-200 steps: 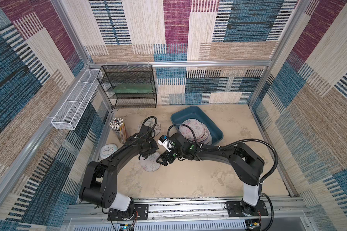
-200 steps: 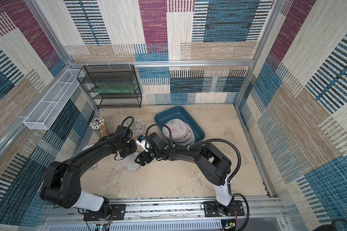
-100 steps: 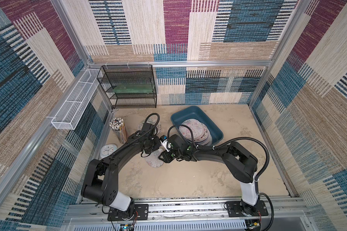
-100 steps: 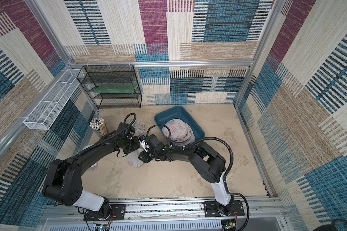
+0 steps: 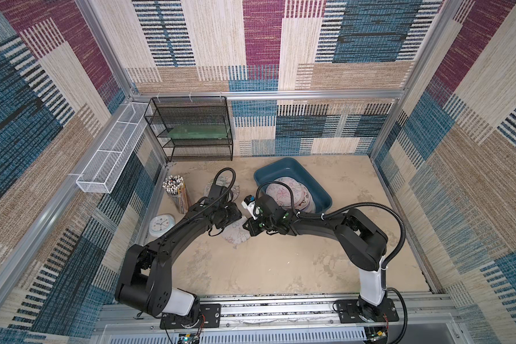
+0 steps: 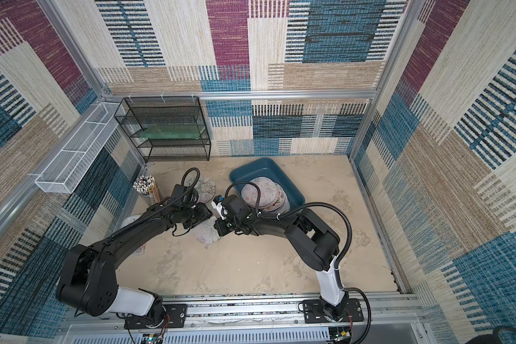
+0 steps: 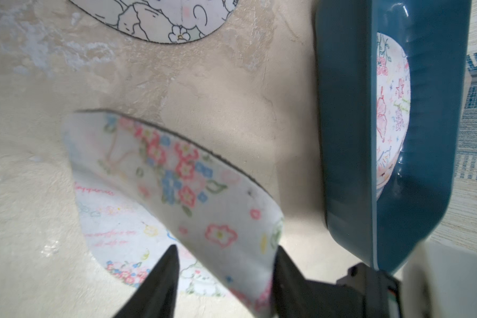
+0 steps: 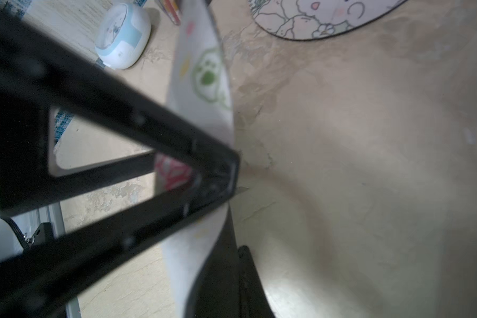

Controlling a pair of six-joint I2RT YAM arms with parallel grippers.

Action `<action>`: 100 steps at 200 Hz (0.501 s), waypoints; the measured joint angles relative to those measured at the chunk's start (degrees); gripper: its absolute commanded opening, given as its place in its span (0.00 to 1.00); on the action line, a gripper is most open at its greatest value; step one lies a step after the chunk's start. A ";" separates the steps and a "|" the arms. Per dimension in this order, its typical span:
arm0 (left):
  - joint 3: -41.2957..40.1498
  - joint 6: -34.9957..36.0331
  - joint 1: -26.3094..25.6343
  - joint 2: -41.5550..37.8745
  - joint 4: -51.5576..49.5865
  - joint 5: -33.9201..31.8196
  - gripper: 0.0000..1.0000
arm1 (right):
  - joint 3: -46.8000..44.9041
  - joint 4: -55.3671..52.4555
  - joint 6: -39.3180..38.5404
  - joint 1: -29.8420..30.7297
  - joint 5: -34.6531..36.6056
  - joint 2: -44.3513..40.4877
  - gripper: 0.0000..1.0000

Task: Put the coasters into the storage box
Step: Pick up the coaster from the center of the board, then place the coaster in the storage box.

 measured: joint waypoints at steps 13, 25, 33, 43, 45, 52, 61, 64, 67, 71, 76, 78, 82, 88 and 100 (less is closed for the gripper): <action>-0.20 0.02 0.00 -0.63 0.20 -0.04 0.67 | 0.61 -1.22 -0.02 -0.57 0.11 -0.28 0.00; -0.24 0.17 0.00 -1.03 0.66 -0.17 0.69 | 1.66 -2.51 -0.24 -1.07 0.15 -0.44 0.00; -0.42 0.57 0.00 -1.42 1.11 -0.28 0.70 | 2.49 -3.34 -0.39 -1.46 0.28 -0.46 0.00; -1.07 0.59 0.00 -2.29 1.99 -0.37 0.72 | 3.50 -4.50 -0.68 -1.95 1.01 -0.61 0.00; -1.18 0.63 0.00 -2.43 2.14 -0.42 0.73 | 3.69 -4.76 -0.70 -2.03 1.03 -0.66 0.00; -1.60 0.81 0.00 -3.15 2.49 -0.92 0.74 | 4.37 -5.55 -0.92 -2.51 1.03 -0.72 0.00; -1.95 0.94 0.00 -4.07 2.67 -1.70 0.76 | 5.29 -6.51 -1.33 -3.30 1.03 -0.83 0.00; -2.03 0.96 0.00 -4.46 2.73 -1.81 0.76 | 5.55 -6.73 -1.36 -3.54 1.03 -0.90 0.00; -2.12 1.01 0.00 -4.81 2.86 -1.90 0.77 | 5.84 -7.04 -1.51 -3.82 1.05 -1.01 0.00; -2.16 1.09 0.00 -5.29 2.93 -2.38 0.78 | 6.12 -7.43 -1.64 -4.15 1.16 -1.18 0.00; -2.19 1.20 0.00 -5.90 3.02 -3.23 0.79 | 6.45 -7.93 -1.84 -4.52 1.25 -1.40 0.00; -2.19 1.27 0.00 -6.16 3.06 -3.54 0.80 | 6.60 -8.20 -1.97 -4.68 1.29 -1.51 0.00; -2.19 1.51 0.00 -6.60 3.10 -4.07 0.80 | 6.88 -8.68 -2.21 -5.01 1.44 -1.75 0.00; -2.16 1.97 0.00 -7.30 3.08 -4.94 0.80 | 7.30 -9.20 -2.47 -5.42 1.60 -2.03 0.00; -1.90 2.58 0.13 -8.31 2.95 -6.67 0.80 | 8.11 -10.14 -3.08 -6.45 1.60 -2.75 0.00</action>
